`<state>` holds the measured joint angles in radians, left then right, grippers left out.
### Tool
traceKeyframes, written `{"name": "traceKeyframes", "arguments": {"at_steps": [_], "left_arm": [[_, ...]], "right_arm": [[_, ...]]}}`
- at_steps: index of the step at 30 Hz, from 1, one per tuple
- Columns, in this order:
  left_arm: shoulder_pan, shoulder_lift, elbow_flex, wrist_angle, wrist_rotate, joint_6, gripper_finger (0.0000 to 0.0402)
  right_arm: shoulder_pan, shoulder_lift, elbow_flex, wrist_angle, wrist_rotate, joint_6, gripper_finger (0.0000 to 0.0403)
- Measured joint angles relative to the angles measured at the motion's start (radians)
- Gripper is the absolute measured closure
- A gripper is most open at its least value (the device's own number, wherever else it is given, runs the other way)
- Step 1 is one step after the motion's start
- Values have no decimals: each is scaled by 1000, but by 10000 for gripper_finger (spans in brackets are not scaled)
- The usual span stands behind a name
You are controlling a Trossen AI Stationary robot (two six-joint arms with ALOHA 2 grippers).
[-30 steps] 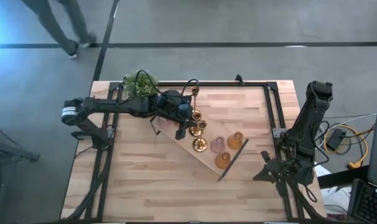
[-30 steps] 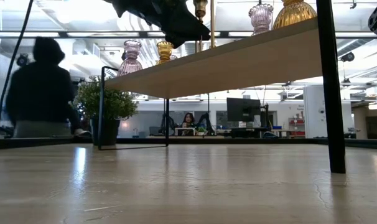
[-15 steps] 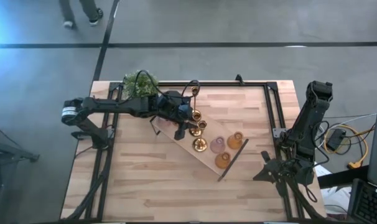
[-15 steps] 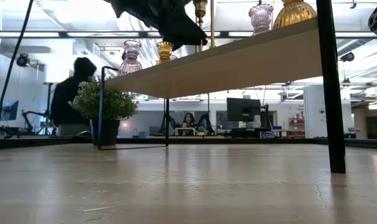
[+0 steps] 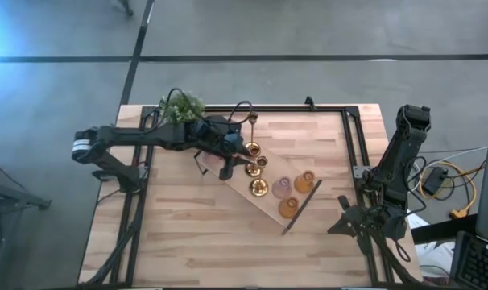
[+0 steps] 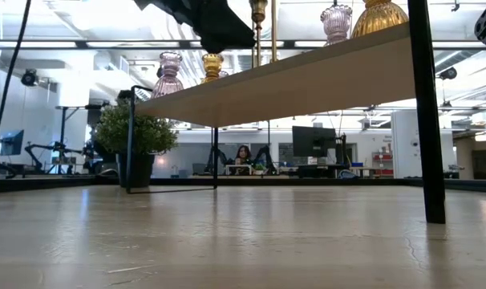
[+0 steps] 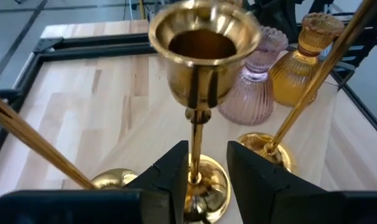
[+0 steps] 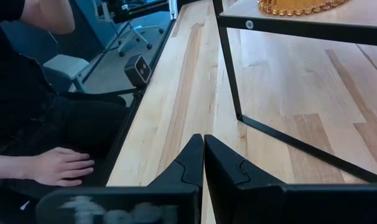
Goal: Pick & Place candle stick holders
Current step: Return to Home Position
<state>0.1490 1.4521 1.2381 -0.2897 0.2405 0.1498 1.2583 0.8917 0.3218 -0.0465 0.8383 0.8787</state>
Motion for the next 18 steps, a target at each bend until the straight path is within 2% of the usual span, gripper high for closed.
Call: {"name": "traceKeyframes", "arguments": {"at_steps": [10,18], "left_arm": [[3,-43,0,-50,-67,36,286],[3,-157,3,-142,-90,36,286]], "right_arm": [[0,0,0,0,0,0,394],[0,0,0,0,0,0,394]]}}
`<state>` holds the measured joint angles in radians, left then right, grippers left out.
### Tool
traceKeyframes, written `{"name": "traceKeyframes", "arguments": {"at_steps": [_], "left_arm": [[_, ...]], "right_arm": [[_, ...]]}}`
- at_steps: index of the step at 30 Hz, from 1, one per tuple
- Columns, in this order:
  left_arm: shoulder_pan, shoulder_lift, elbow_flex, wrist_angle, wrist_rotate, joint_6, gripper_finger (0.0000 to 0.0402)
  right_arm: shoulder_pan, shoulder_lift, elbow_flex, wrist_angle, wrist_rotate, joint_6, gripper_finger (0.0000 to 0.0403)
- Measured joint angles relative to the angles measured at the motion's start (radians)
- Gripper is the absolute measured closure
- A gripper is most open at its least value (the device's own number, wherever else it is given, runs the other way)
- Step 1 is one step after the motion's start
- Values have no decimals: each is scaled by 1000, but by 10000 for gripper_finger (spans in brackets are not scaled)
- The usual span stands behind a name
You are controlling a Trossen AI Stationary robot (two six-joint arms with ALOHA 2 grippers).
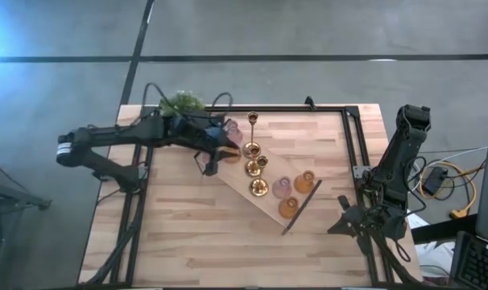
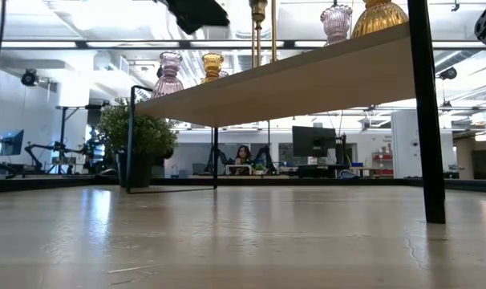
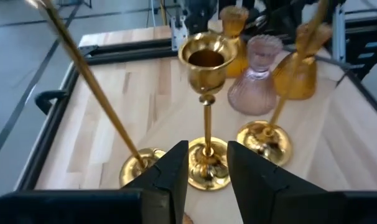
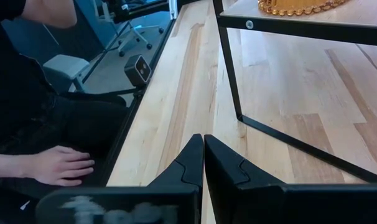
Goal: Pick & Place candle stick holders
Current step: Return to Home Position
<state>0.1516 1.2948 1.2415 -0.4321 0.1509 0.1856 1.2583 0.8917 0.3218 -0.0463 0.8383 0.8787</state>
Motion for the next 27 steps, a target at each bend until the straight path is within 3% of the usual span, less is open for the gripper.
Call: {"name": "traceKeyframes", "arguments": {"at_steps": [6,13,23,27], "left_arm": [[-1,-129,0,-43,0,-3,299],[-1,-225,-9,-142,-20,-6,392],[-2,-271,-141,-3,-22,-10,390],[-40,-328,-134,-117,-9,-289,385]], "right_arm": [[0,0,0,0,0,0,394],[0,0,0,0,0,0,394],[0,0,0,0,0,0,394],[0,0,0,0,0,0,394]]}}
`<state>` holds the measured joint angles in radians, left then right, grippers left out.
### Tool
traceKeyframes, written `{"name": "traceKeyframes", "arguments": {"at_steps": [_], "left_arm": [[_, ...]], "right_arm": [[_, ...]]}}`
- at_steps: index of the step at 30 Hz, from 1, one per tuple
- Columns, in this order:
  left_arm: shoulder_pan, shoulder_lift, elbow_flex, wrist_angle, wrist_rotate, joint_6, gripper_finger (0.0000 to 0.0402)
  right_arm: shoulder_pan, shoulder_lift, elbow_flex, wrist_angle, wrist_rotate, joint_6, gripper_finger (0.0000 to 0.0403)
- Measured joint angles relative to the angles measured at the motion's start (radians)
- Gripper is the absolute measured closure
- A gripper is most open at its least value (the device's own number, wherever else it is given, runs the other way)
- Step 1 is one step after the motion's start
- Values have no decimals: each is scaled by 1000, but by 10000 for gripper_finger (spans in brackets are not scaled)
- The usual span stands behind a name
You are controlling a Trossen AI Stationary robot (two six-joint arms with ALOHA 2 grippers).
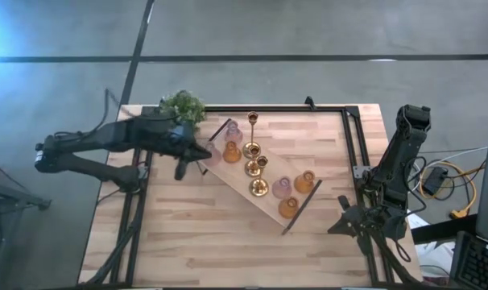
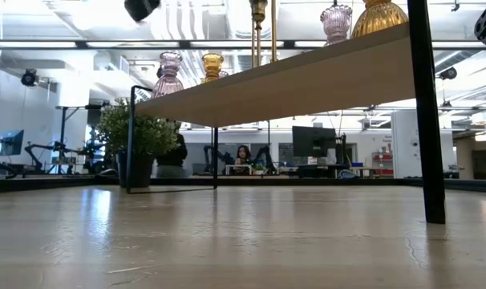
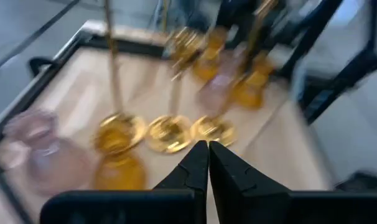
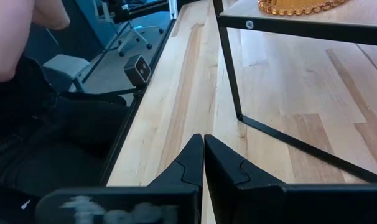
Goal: Pick & Place candle stick holders
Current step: Return to Home Position
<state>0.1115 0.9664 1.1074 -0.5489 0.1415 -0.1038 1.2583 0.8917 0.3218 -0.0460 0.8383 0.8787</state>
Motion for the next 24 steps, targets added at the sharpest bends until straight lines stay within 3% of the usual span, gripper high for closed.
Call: {"name": "traceKeyframes", "arguments": {"at_steps": [3,7,10,14,24], "left_arm": [[-29,-64,9,1,-20,-67,385],[-30,-138,-7,37,-35,86,386],[-32,-183,-61,100,-47,106,385],[-30,-247,-193,236,-92,137,383],[-31,-491,-628,579,-90,160,383]], "right_arm": [[0,0,0,0,0,0,394],[0,0,0,0,0,0,394],[0,0,0,0,0,0,394],[0,0,0,0,0,0,394],[0,0,0,0,0,0,394]]}}
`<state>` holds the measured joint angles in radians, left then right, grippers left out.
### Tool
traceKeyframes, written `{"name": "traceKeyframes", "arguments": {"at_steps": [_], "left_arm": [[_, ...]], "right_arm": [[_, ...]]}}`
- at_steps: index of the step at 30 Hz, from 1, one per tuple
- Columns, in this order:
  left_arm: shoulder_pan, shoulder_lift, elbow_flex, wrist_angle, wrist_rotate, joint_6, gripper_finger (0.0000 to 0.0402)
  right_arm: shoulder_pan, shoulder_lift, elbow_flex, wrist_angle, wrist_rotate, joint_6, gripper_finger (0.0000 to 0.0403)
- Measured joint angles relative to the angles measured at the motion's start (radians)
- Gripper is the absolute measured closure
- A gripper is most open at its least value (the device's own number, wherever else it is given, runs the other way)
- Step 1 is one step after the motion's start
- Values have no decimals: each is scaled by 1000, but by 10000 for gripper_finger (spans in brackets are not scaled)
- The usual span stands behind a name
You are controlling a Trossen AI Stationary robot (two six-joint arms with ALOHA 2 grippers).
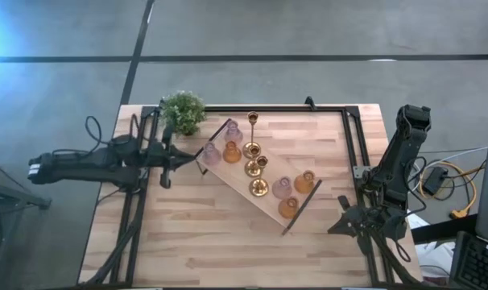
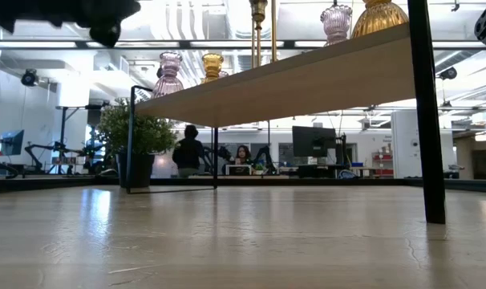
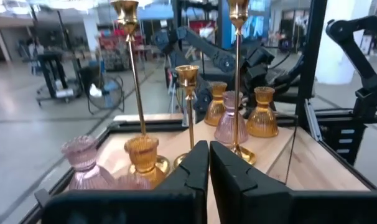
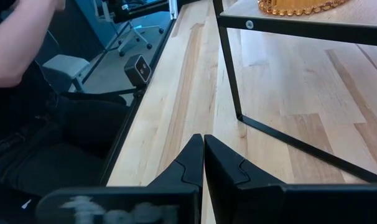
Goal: Pick & Place candle stick holders
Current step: Return to Home Position
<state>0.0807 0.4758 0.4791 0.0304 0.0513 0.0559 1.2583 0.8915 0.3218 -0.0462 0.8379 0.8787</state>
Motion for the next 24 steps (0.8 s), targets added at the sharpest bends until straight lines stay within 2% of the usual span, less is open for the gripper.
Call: {"name": "traceKeyframes", "arguments": {"at_steps": [6,19,24], "left_arm": [[0,-148,-170,84,-1,21,383],[-2,-366,-370,142,-36,21,383],[-2,-448,-448,171,-39,64,383]], "right_arm": [[0,0,0,0,0,0,394],[0,0,0,0,0,0,394],[0,0,0,0,0,0,394]]}}
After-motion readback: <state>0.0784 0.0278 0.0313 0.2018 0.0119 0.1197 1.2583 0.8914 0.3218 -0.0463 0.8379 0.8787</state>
